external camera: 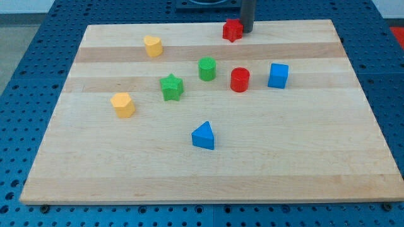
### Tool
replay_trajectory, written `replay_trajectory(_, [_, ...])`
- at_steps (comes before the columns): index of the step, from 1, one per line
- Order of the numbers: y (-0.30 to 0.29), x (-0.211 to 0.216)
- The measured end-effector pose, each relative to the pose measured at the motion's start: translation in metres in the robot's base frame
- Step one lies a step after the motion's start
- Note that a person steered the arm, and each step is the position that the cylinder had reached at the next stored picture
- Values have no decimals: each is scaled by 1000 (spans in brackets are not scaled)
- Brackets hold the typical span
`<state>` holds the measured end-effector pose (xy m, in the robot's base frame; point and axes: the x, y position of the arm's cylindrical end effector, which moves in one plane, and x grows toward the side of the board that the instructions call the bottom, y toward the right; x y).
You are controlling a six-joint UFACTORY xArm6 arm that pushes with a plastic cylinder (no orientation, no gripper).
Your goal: Move the red star diagonal to the top right of the yellow heart
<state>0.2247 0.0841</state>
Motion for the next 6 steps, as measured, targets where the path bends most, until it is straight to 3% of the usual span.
replay_trajectory(6, [-25, 69])
